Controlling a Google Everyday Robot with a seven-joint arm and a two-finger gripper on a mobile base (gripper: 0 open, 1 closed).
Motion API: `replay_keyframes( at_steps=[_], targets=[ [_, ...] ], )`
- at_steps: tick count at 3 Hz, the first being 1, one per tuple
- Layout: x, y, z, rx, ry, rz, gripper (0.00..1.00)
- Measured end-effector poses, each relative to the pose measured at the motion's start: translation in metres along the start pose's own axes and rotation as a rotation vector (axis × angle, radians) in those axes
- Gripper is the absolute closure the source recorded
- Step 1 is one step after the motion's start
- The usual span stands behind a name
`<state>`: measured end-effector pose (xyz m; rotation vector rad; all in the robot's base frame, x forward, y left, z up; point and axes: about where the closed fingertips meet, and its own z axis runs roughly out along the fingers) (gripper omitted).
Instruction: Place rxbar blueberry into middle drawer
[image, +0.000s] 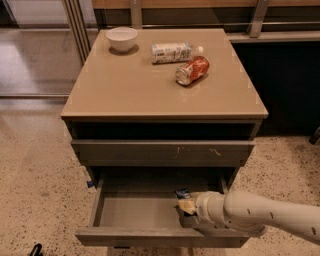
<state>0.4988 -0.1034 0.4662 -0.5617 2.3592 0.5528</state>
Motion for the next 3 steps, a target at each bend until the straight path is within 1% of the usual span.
replay_keyframes(
  at_steps=[1, 2, 3],
  targets=[
    [0.012, -0.009, 0.017, 0.01, 0.047, 0.017, 1.0],
    [0.022, -0.015, 0.029, 0.013, 0.096, 0.029, 0.91],
    [0.022, -0.015, 0.029, 0.013, 0.096, 0.029, 0.6]
  ],
)
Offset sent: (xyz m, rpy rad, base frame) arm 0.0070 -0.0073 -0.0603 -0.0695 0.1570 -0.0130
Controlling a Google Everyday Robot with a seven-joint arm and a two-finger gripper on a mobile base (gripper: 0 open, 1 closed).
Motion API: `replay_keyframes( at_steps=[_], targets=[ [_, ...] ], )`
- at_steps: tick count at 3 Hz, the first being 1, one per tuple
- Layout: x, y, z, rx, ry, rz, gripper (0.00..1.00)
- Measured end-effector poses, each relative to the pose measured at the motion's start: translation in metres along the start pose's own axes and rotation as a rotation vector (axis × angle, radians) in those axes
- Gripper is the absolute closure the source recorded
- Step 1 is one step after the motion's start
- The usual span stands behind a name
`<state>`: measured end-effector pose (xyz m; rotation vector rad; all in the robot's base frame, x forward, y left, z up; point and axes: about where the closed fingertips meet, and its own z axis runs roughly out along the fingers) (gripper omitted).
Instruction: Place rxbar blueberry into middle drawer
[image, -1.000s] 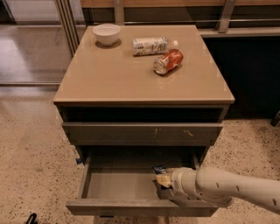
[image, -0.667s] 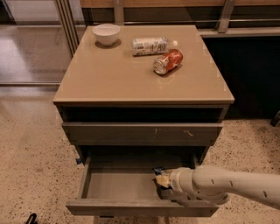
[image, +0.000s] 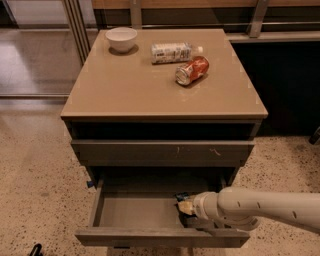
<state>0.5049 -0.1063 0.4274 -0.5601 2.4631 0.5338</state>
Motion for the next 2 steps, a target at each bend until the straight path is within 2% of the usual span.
replay_keyframes(
  at_steps=[2],
  targets=[
    [0.0, 0.0, 0.0, 0.0, 0.0, 0.0, 0.0]
  ],
)
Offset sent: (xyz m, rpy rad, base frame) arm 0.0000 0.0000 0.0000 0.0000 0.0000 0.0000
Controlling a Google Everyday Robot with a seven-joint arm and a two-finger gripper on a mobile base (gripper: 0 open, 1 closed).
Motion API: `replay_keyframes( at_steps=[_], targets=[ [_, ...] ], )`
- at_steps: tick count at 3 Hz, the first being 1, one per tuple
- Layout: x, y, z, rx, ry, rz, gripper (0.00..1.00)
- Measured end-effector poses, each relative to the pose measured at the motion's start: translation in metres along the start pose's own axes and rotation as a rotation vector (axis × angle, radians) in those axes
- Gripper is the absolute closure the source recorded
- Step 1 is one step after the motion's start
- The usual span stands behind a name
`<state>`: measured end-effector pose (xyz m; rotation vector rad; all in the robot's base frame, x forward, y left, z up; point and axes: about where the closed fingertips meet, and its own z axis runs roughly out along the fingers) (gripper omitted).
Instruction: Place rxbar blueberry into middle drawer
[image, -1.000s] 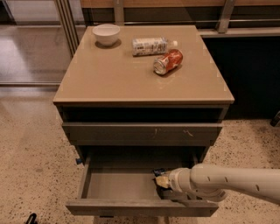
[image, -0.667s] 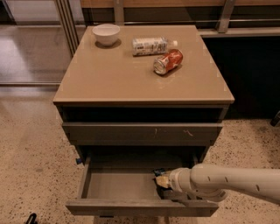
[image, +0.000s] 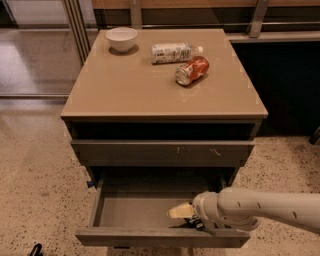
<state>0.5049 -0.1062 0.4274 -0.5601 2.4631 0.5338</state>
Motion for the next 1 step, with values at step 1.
replay_keyframes(
  at_steps=[1],
  targets=[
    [0.0, 0.0, 0.0, 0.0, 0.0, 0.0, 0.0]
  ],
)
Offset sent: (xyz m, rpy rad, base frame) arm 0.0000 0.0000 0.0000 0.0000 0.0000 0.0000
